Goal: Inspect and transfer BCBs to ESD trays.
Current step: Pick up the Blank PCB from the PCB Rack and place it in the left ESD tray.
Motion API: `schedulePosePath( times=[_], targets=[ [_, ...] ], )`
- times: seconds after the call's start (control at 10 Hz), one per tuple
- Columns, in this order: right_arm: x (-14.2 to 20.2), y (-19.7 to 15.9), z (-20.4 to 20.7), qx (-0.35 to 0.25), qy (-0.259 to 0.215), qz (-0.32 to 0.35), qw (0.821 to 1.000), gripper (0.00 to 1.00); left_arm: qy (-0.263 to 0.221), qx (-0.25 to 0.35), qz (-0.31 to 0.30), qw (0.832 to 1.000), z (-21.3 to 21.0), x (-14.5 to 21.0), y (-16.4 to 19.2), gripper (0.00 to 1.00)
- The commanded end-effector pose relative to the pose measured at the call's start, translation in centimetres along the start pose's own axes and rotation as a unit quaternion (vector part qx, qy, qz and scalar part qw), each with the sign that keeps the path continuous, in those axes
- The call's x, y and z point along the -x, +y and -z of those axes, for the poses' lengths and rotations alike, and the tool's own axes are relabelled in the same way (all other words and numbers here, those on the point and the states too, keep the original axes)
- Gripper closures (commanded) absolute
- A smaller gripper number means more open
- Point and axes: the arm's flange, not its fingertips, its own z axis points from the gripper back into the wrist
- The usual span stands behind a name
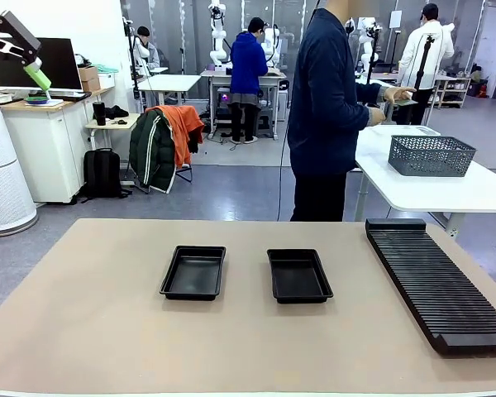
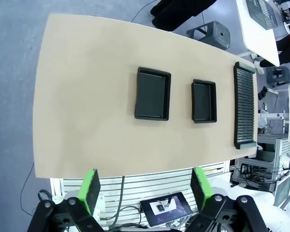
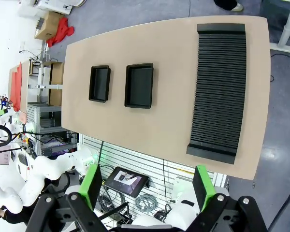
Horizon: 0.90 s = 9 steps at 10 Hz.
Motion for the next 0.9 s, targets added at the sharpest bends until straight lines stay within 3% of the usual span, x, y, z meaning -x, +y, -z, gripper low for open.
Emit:
schedulePosePath(
  times=[0.0, 0.8],
  targets=[
    [0.3, 0.2, 0.0, -0.001, 0.000, -0.001, 1.000, 0.00, 0.006, -0.030, 0.012, 0.999, -0.6, -0.4, -0.5, 0.00],
    [0.3, 0.2, 0.0, -0.001, 0.000, -0.001, 1.000, 0.00, 0.022, -0.032, 0.066, 0.997, -0.3, -1.8, -2.6, 0.00]
  ],
)
